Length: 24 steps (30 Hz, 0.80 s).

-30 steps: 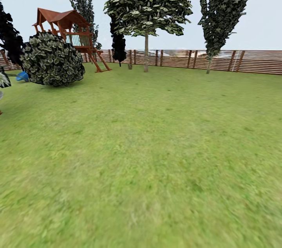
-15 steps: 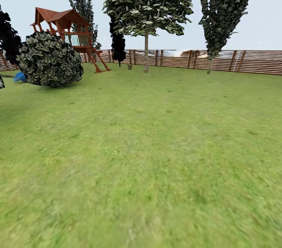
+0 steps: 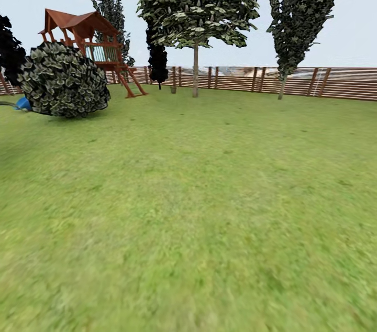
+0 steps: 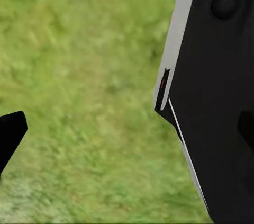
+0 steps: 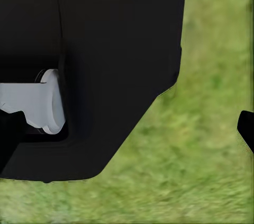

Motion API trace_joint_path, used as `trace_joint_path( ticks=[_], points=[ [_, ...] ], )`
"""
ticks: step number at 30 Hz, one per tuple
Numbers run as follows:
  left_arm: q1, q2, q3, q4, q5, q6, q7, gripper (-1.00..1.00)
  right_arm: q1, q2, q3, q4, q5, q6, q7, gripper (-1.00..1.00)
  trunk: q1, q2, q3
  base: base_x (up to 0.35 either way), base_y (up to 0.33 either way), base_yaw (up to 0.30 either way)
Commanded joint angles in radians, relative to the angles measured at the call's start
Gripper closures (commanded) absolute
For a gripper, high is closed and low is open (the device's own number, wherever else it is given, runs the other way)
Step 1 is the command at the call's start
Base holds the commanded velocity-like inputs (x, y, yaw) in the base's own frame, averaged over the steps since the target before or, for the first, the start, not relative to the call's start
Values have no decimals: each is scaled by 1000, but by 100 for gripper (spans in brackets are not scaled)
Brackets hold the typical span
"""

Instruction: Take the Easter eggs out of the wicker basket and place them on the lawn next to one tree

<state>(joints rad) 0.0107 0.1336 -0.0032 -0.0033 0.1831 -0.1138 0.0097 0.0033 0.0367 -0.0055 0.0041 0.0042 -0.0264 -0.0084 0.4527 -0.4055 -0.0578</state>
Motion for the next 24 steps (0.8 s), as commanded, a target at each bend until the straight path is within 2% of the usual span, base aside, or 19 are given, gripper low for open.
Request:
trace_joint_path(
  ticks=[1,24],
  points=[
    [0,0,-1,-1,5,-3,1,-100,0,0,-1,0,0,-3,-1,-100,1,-2,-1,337,0,0],
    [0,1,-6,0,4,-3,1,-100,0,0,-1,0,0,-3,-1,-100,1,-2,-1,337,0,0]
  ],
)
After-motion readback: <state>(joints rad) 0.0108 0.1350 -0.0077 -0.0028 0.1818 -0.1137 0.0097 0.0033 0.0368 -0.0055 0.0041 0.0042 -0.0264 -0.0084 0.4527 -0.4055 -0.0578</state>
